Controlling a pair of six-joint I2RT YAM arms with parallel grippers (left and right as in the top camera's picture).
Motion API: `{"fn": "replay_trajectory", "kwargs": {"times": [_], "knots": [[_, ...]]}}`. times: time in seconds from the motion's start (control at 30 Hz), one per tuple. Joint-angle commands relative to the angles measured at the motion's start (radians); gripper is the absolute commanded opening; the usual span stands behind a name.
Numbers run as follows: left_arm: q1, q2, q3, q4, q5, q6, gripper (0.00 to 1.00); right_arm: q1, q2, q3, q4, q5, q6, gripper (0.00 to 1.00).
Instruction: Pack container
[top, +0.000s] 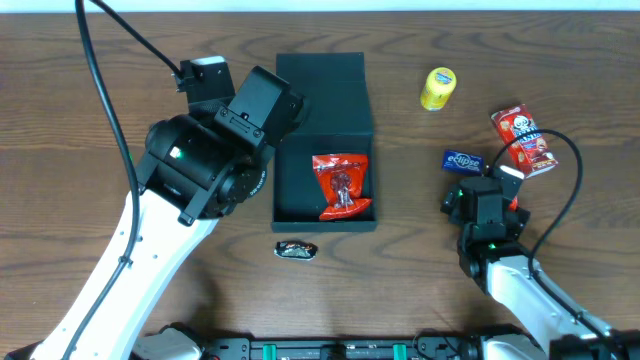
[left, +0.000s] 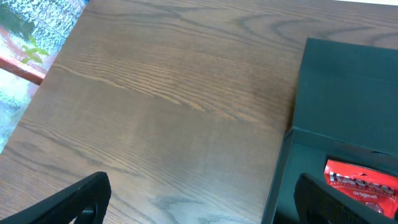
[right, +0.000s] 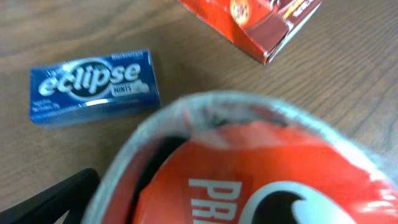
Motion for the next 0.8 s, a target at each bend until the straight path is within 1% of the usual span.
{"fn": "replay_trajectory", "kwargs": {"times": [0.0,0.17,0.23,0.33,0.4,0.53,0.77], "knots": [[0.005,0.006,-0.007,0.000,-0.004,0.004,0.95,-0.008,0.034,-0.004,0.000,-0.004,-0.009,0.99],[0.005,0.005,-0.007,0.000,-0.004,0.003,0.95,-0.008,0.040,-0.004,0.005,-0.024,-0.008,0.99],[0.005,0.005,-0.007,0.000,-0.004,0.004,0.95,-0.008,0.040,-0.004,0.006,-0.031,-0.008,0.95],[0.005,0.005,-0.007,0.000,-0.004,0.004,0.95,-0.008,0.040,-0.004,0.005,-0.031,-0.008,0.94],[0.005,0.005,-0.007,0.000,-0.004,0.004,0.95,-0.008,0.040,-0.004,0.005,-0.032,-0.008,0.92],[0.005,0.005,-0.007,0.000,-0.003,0.004,0.95,-0.008,0.040,-0.004,0.005,-0.042,-0.009,0.85],[0.005,0.006,-0.007,0.000,-0.003,0.003,0.95,-0.008,0.040,-0.004,0.005,-0.042,-0.009,0.78]]}}
